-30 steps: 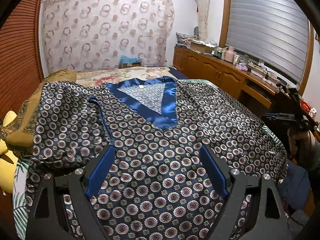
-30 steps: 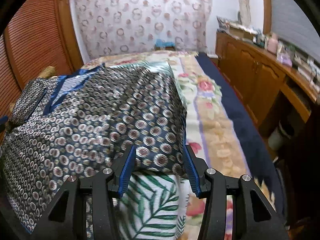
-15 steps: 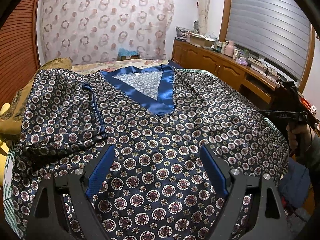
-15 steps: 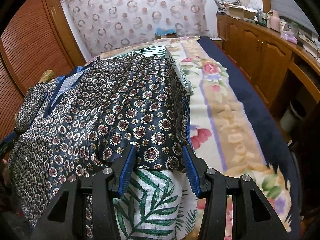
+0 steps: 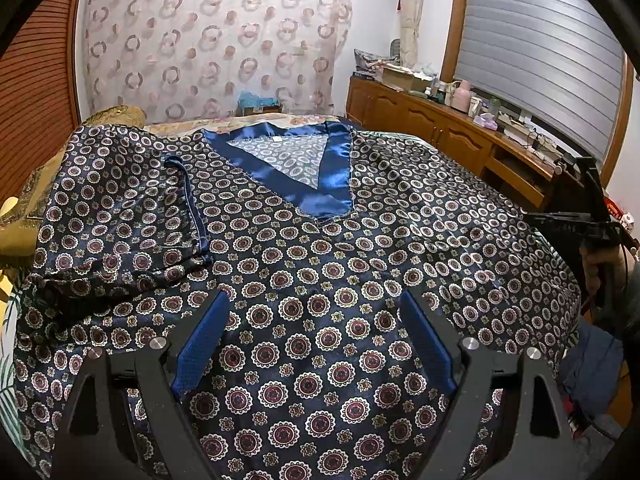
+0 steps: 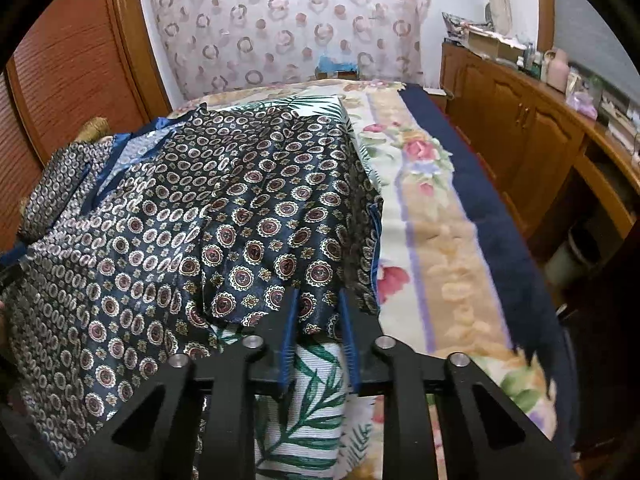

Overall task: Fold small clothes
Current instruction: 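Grasp the garment's opposite side edge with the right tool, then fold the held side panel over toward the satin collar with the right tool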

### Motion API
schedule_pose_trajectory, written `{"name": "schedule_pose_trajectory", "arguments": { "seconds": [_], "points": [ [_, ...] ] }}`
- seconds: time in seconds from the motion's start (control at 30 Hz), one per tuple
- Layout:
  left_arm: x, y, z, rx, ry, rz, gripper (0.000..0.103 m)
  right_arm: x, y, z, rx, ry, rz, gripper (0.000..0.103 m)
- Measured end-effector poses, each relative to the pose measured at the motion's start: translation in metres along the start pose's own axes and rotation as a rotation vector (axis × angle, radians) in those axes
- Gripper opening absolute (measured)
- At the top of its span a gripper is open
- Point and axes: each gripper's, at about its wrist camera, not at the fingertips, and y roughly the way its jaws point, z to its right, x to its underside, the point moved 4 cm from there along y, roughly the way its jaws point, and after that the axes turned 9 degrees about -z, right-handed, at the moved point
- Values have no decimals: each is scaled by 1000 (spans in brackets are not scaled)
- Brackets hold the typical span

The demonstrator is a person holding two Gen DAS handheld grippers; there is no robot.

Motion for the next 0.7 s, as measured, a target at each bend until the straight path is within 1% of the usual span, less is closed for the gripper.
{"name": "schedule_pose_trajectory", "arguments": {
  "seconds": [0.03,0.07,0.13,0.2,0.27,0.33,0.43,0.53,0.7],
  "points": [
    [0,1,0,0,-1,0,87,-1,-1,0,10,-8,6,7],
    [0,1,0,0,-1,-1,87,-2,-2,-2,3,-11,11,5],
    [1,2,1,0,-2,0,87,-6,-6,-7,-9,-23,33,4],
    [1,3,1,-2,1,-3,87,-10,-11,-13,-3,-44,55,4],
    [0,2,1,-3,4,-2,87,-15,-20,-24,-5,-66,91,4],
    [0,2,2,-5,5,1,87,-19,-28,-38,-12,-94,122,4],
    [1,2,2,-4,4,0,87,-21,-35,-66,-50,-157,141,4],
    [0,1,1,-2,2,2,87,-15,-28,-89,-58,-216,124,4],
    [0,0,0,0,-1,4,87,-3,-4,-103,-54,-253,59,4]
  ]
}}
